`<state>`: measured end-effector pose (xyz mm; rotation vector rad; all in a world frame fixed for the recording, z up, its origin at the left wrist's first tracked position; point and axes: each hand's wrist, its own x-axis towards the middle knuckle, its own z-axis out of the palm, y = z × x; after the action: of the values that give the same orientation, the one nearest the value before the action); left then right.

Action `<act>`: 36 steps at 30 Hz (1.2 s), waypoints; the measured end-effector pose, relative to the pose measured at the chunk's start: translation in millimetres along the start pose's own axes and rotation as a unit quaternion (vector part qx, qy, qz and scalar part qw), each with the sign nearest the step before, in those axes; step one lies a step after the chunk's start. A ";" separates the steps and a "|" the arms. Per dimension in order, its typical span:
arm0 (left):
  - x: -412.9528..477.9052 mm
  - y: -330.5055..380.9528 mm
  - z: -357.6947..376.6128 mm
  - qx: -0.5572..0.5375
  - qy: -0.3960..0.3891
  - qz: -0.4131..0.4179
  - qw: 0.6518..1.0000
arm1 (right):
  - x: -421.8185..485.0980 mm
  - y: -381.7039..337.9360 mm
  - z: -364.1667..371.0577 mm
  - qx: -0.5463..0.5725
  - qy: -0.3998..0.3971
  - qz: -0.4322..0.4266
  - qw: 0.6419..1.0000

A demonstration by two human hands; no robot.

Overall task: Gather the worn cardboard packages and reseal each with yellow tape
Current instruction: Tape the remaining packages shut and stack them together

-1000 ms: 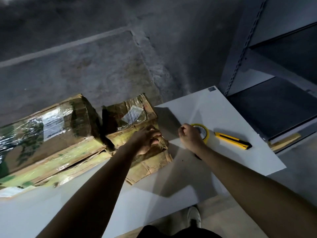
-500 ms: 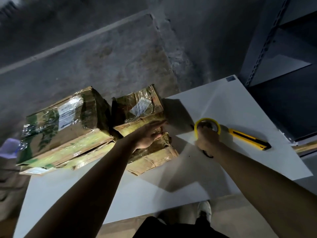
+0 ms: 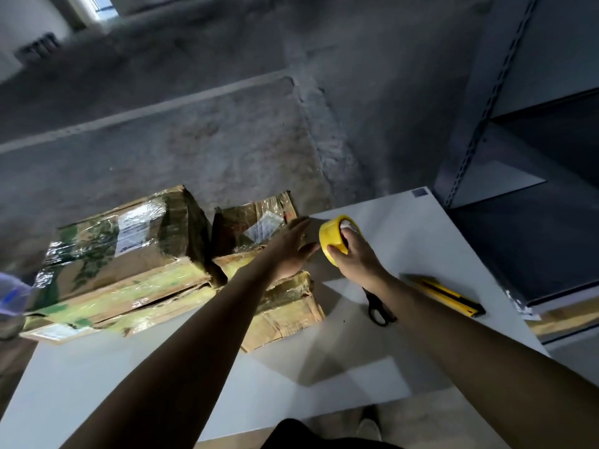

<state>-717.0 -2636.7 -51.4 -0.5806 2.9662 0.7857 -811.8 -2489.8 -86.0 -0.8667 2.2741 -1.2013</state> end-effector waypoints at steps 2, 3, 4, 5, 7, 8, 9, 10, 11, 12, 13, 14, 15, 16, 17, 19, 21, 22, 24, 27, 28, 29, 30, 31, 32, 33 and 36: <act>1.1 8.1 -5.7 -0.022 0.003 0.009 1.000 | -4.5 -13.6 -5.4 0.041 -0.002 -0.010 0.999; 0.6 10.9 -8.2 -0.029 0.008 0.016 0.999 | -7.6 -20.6 -8.0 0.063 -0.009 -0.014 0.998; -0.4 12.5 -10.7 -0.030 0.012 0.019 0.999 | -9.0 -25.2 -9.7 0.083 -0.012 -0.023 0.996; -2.4 13.6 -13.3 -0.029 0.019 0.026 0.999 | -10.0 -30.2 -11.0 0.101 -0.016 -0.028 0.994; -9.4 11.8 -17.2 -0.026 0.033 0.047 0.998 | -11.4 -39.8 -10.3 0.137 -0.018 -0.022 0.990; -14.4 9.8 -18.6 -0.030 0.052 0.065 0.996 | -11.7 -45.2 -9.3 0.160 -0.016 -0.018 0.987; -20.4 7.4 -20.1 -0.026 0.084 0.091 0.992 | -11.7 -51.9 -7.2 0.174 -0.010 -0.016 0.985; -25.8 2.6 -20.4 -0.015 0.119 0.117 0.986 | -11.6 -57.7 -3.5 0.178 -0.003 -0.019 0.984; -31.0 -2.8 -21.6 0.002 0.151 0.136 0.979 | -11.5 -64.0 0.4 0.173 0.001 -0.022 0.985; -35.3 -9.6 -22.2 0.011 0.179 0.144 0.973 | -10.6 -68.3 6.4 0.177 0.000 -0.026 0.984; -40.7 -13.9 -23.7 0.002 0.200 0.139 0.970 | -10.6 -73.3 12.7 0.203 -0.005 -0.021 0.979; -46.9 -14.9 -26.7 -0.033 0.211 0.114 0.970 | -13.0 -80.8 18.0 0.240 -0.009 -0.017 0.971; -53.4 -13.9 -30.9 -0.098 0.211 0.065 0.970 | -14.1 -86.5 23.2 0.268 -0.014 -0.014 0.963; -58.8 -12.7 -34.9 -0.178 0.205 0.007 0.962 | -14.7 -90.7 28.6 0.281 -0.019 -0.013 0.959; -63.7 -11.5 -39.3 -0.251 0.204 -0.044 0.945 | -16.4 -97.3 33.2 0.292 -0.023 -0.012 0.956; -75.1 -12.9 -46.1 -0.336 0.219 -0.085 0.912 | -21.3 -112.8 41.1 0.327 -0.048 -0.020 0.944; -90.4 -17.8 -50.6 -0.372 0.213 -0.077 0.900 | -21.6 -127.8 50.2 0.369 -0.068 -0.023 0.927; -98.1 -21.9 -53.0 -0.384 0.205 -0.074 0.897 | -20.5 -133.9 56.3 0.380 -0.071 -0.025 0.922; -111.7 -30.6 -59.4 -0.398 0.203 -0.075 0.892 | -19.9 -143.5 69.2 0.380 -0.075 -0.026 0.922; -127.0 -43.5 -72.0 -0.373 0.230 -0.098 0.894 | -26.7 -154.9 85.9 0.325 -0.067 -0.044 0.942; -131.6 -47.7 -76.2 -0.374 0.238 -0.101 0.891 | -31.8 -159.6 89.2 0.312 -0.071 -0.051 0.946; -136.3 -51.1 -80.1 -0.393 0.234 -0.101 0.883 | -38.0 -164.7 92.8 0.310 -0.076 -0.050 0.946; -139.9 -55.7 -82.8 -0.426 0.225 -0.103 0.870 | -43.6 -168.4 96.9 0.310 -0.084 -0.051 0.946; -142.8 -60.5 -85.7 -0.458 0.216 -0.103 0.856 | -49.0 -171.5 101.2 0.304 -0.091 -0.056 0.947; -144.6 -66.4 -87.5 -0.490 0.211 -0.102 0.840 | -54.3 -174.1 106.7 0.287 -0.095 -0.063 0.951; -146.8 -70.4 -90.2 -0.520 0.207 -0.103 0.822 | -59.8 -176.5 111.4 0.268 -0.097 -0.073 0.956; -154.9 -80.1 -96.0 -0.550 0.185 -0.085 0.810 | -72.4 -178.2 122.3 0.242 -0.088 -0.096 0.962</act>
<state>-536.9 -2693.4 11.7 -1.0660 2.3227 2.5994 -626.2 -2586.7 4.0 -0.9651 1.6753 -1.6037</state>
